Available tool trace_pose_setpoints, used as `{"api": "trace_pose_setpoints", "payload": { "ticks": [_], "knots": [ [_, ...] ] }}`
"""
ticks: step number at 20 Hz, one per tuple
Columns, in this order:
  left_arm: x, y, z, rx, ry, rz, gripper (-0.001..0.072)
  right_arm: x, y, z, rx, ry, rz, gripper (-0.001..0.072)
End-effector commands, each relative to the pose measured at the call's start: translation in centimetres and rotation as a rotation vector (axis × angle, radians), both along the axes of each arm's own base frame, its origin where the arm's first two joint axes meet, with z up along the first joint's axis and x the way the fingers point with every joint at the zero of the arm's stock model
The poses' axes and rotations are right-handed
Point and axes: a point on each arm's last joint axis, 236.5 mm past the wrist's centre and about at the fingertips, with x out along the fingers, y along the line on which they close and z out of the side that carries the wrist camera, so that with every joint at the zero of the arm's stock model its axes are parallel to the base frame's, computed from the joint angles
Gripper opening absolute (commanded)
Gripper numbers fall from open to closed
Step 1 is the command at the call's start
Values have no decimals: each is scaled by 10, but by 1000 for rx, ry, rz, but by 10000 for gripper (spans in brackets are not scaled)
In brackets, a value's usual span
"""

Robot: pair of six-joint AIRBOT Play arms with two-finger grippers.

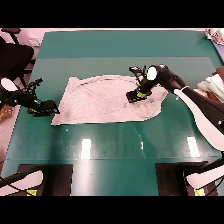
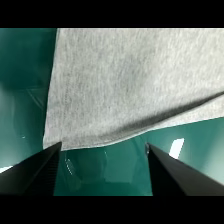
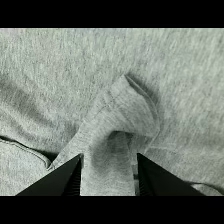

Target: Fold the shirts.

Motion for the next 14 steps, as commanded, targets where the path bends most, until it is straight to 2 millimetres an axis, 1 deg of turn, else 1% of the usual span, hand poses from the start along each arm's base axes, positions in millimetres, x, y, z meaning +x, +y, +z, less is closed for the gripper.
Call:
{"api": "trace_pose_setpoints", "payload": {
  "ticks": [1, 2, 4, 5, 7, 10, 12, 14],
  "knots": [
    [2, 4, -1, 15, -9, 1, 587, 2, 3, -1, -9, -18, 11, 398],
    [2, 4, -1, 16, -10, 1, 587, 2, 2, -1, -10, -17, 9, 368],
    [2, 4, -1, 16, -11, 2, 587, 3, 0, -1, -9, -15, 2, 158],
    [2, 4, -1, 16, -11, 2, 587, 4, 0, -1, -8, -17, 2, 67],
    [2, 4, -1, 16, -11, 1, 587, 5, 1, -1, -5, -25, 0, 17],
    [2, 4, -1, 16, -11, 1, 587, 4, 0, -1, -6, -22, 2, 16],
    [2, 4, -1, 16, -11, 1, 586, -2, -2, 1, -15, -1, 12, 14],
    [3, 4, -1, 17, -13, 2, 586, -8, -1, 11, -15, -2, 23, 14]
  ]
}}
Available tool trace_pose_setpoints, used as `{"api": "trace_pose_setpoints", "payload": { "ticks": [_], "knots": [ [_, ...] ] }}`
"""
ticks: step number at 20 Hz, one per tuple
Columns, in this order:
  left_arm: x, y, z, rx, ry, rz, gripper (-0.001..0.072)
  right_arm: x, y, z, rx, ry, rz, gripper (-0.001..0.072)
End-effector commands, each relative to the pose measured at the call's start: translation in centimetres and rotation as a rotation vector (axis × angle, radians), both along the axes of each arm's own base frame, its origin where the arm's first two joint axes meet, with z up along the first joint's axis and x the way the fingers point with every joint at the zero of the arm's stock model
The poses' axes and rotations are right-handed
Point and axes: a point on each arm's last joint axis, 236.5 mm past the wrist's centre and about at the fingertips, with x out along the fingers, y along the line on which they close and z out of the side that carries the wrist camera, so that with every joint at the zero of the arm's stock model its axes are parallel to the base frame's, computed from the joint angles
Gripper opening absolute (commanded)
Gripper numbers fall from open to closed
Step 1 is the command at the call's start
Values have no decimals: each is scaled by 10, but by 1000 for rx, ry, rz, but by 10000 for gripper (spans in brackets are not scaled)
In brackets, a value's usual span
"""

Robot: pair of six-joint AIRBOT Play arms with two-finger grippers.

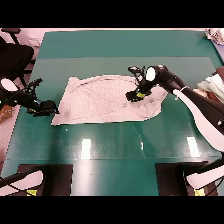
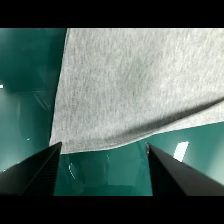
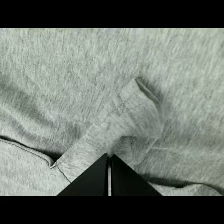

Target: Fold the shirts.

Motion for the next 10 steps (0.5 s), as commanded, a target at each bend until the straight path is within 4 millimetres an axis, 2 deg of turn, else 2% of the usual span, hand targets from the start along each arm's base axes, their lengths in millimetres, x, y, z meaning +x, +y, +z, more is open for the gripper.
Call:
{"api": "trace_pose_setpoints", "payload": {
  "ticks": [1, 3, 5, 6, 8, 10],
  "knots": [
    [1, 1, 0, 1, -4, 2, 586, -7, 1, 14, 1, -6, 17, 15],
    [1, 1, 0, 2, -4, 2, 586, -4, -2, 19, 5, -19, 11, 37],
    [1, 1, 0, 2, -4, 2, 587, -2, -15, 15, -1, 5, -19, 230],
    [1, 1, 0, 2, -4, 2, 587, -2, -22, 12, 0, 31, -37, 264],
    [2, 1, 0, 3, -6, 3, 587, -5, -25, 6, 42, 82, -47, 270],
    [2, 1, 0, 3, -10, 4, 586, -7, -21, -1, 104, 96, -61, 390]
  ]
}}
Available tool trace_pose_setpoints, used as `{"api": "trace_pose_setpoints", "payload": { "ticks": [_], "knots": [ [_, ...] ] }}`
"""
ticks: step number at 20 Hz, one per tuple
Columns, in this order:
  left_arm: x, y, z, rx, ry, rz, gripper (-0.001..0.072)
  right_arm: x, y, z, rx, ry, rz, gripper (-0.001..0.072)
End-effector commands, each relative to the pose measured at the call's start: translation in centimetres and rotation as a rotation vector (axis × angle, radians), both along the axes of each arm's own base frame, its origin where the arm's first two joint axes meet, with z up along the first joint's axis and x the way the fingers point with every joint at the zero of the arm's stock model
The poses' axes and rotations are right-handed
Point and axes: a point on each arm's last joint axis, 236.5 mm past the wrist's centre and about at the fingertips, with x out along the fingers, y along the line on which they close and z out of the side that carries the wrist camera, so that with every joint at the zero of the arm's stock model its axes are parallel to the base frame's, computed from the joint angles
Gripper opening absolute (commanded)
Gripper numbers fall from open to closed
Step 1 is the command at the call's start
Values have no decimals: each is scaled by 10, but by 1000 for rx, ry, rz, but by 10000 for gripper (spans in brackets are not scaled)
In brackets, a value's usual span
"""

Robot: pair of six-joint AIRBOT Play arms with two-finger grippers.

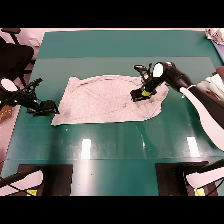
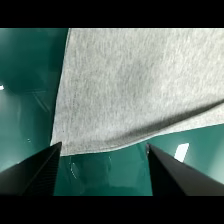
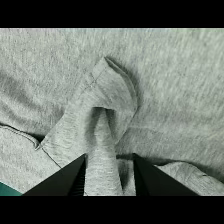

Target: Fold the shirts.

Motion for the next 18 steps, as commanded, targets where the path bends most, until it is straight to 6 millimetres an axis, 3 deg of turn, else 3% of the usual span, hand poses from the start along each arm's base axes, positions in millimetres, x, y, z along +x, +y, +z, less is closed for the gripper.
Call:
{"api": "trace_pose_setpoints", "payload": {
  "ticks": [1, 7, 8, 9, 10, 11, 15, 18],
  "knots": [
    [1, 0, 0, 0, -3, 2, 587, -5, 5, -11, 92, 43, -30, 404],
    [2, 1, 0, 2, -7, 3, 587, -28, 25, -41, 145, 74, -20, 399],
    [2, 1, 0, 3, -7, 3, 586, -26, 27, -40, 145, 67, -19, 337],
    [2, 1, 0, 5, -7, 3, 586, -25, 29, -37, 147, 57, -11, 176],
    [2, 2, 0, 6, -8, 3, 586, -21, 29, -32, 140, 45, -1, 72],
    [3, 2, 0, 6, -11, 4, 586, -16, 30, -24, 142, 31, 8, 22],
    [3, 4, -1, 15, -12, 3, 587, 4, 26, 13, 119, -65, 44, 16],
    [3, 6, -1, 25, -10, 8, 587, -2, 24, 19, 108, -42, 63, 18]
  ]
}}
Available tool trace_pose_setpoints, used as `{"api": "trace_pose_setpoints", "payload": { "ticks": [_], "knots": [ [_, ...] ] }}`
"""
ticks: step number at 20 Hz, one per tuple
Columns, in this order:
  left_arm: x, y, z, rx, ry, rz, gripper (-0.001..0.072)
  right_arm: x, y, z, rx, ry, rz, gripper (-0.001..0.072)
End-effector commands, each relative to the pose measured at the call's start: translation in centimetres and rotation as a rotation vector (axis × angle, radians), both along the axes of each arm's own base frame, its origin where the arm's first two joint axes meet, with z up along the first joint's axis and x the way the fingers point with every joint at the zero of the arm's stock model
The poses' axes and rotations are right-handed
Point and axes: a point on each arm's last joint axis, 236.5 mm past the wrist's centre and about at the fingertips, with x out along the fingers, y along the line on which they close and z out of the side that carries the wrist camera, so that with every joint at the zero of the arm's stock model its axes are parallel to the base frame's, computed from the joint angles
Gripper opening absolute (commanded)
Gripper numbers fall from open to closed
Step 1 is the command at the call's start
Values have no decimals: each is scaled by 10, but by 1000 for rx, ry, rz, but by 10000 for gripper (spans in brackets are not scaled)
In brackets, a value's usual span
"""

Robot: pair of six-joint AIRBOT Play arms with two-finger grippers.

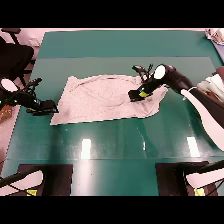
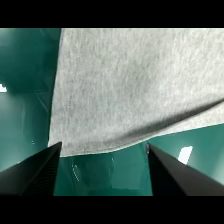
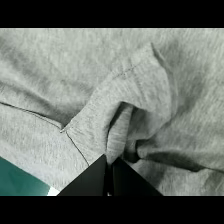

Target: Fold the shirts.

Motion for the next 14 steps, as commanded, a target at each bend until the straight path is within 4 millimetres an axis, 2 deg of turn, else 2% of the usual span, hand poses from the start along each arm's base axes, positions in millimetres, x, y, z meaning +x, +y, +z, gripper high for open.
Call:
{"api": "trace_pose_setpoints", "payload": {
  "ticks": [1, 5, 7, 9, 12, 14],
  "knots": [
    [0, 2, -1, 8, 0, 6, 587, -3, -2, 8, -19, 6, 24, 18],
    [0, 3, -1, 10, 0, 5, 596, -16, 5, 3, -30, 42, 54, 16],
    [1, 3, -1, 13, -3, 10, 710, -25, 9, 2, -44, 61, 82, 17],
    [1, 8, -5, 32, 3, 2, 706, -27, 13, 2, -42, 60, 90, 16],
    [-3, 26, -19, 108, 40, -20, 706, -30, 12, 2, -45, 70, 95, 17],
    [-10, 26, -30, 105, 89, -36, 706, -31, 12, 2, -46, 76, 98, 17]
  ]
}}
